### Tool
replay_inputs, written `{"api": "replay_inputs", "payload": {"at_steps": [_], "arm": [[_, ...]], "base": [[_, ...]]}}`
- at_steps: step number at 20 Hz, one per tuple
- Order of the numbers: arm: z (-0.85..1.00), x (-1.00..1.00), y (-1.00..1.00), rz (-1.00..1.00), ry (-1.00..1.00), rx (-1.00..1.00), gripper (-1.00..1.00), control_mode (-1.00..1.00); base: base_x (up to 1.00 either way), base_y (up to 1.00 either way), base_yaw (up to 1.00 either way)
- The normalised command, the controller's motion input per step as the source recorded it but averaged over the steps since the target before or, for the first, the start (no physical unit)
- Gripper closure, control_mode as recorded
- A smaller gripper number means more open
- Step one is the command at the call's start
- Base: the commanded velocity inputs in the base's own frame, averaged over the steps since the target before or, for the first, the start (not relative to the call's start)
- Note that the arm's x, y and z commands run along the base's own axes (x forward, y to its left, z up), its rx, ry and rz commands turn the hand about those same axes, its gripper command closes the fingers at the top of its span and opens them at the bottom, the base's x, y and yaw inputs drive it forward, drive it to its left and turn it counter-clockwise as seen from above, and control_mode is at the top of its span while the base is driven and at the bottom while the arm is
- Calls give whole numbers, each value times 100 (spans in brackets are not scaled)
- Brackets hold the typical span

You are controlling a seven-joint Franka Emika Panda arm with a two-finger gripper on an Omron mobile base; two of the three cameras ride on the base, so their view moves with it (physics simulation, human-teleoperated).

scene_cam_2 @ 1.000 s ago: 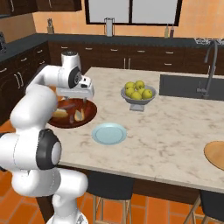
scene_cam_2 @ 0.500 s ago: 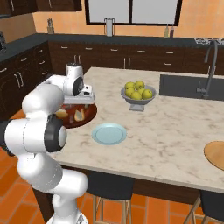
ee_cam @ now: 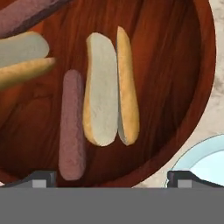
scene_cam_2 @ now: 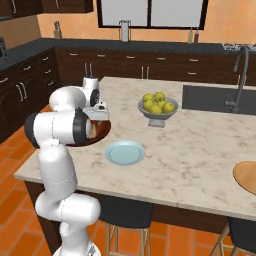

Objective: Place one bun and one sausage from the bowl on each plate.

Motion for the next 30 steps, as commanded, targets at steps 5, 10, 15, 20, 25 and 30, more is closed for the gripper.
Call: {"api": "replay_inputs", "payload": {"at_steps": [5,10,15,20,25,30], "arm": [[-57,73,25,4,20,-3,-100,-100],[-64,75,9,6,20,-1,-100,-100],[-74,38,18,6,26,-2,-100,-100],[-77,-51,31,4,17,0,100,-100],[-31,-96,-11,0,-10,5,100,-100],[24,-100,-48,-2,-74,16,100,-100]], "base": [[0,0,0],[0,0,0],[0,0,0],[0,0,0],[0,0,0],[0,0,0]]}}
